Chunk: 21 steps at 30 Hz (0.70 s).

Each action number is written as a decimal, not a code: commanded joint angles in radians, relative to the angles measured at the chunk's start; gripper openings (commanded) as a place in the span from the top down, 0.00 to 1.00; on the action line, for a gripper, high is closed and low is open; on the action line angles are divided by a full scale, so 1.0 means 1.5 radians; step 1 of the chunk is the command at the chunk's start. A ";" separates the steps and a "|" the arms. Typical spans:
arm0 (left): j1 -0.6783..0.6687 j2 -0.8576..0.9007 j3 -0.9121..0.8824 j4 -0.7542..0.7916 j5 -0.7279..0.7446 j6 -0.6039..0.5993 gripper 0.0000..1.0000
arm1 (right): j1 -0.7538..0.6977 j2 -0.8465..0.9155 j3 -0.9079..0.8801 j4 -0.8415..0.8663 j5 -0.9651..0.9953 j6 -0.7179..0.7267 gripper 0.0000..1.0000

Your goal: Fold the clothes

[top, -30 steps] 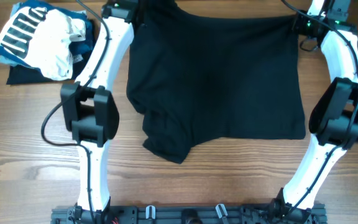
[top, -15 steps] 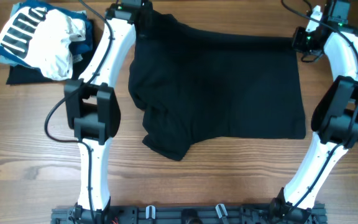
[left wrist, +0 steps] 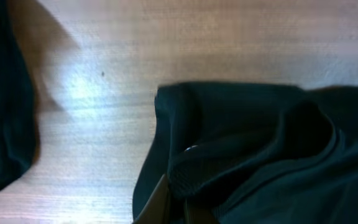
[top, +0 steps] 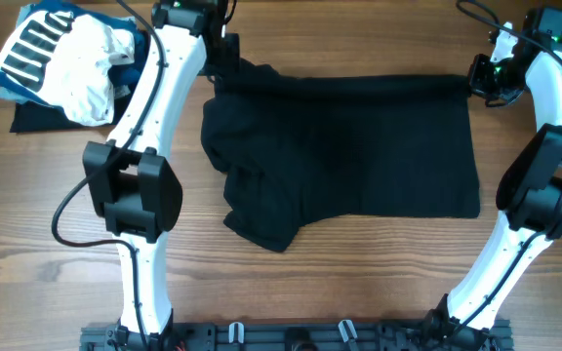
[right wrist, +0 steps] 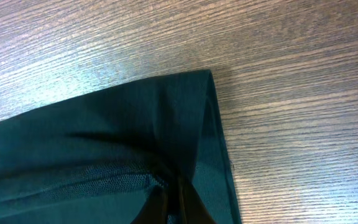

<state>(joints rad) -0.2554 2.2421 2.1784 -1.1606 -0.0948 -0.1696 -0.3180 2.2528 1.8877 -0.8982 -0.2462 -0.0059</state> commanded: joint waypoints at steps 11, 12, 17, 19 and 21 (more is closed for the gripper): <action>0.002 -0.010 -0.056 -0.113 -0.004 0.006 0.25 | -0.008 -0.021 0.012 -0.081 0.026 -0.011 0.25; 0.002 -0.013 -0.056 -0.120 -0.022 0.005 0.16 | -0.008 -0.024 0.012 -0.079 0.020 -0.004 0.23; 0.006 -0.096 -0.056 -0.128 0.016 -0.002 0.00 | 0.011 -0.122 0.013 -0.071 -0.033 0.003 0.19; 0.022 -0.094 -0.069 -0.132 0.096 -0.002 0.01 | 0.034 -0.134 0.013 -0.098 -0.031 -0.013 0.19; 0.036 -0.094 -0.124 -0.108 0.139 -0.017 0.02 | 0.054 -0.132 0.011 -0.115 -0.026 -0.017 0.19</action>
<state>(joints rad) -0.2363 2.1010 2.0823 -1.3453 -0.0135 -0.1673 -0.2802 2.0609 1.8954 -1.0504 -0.2695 -0.0132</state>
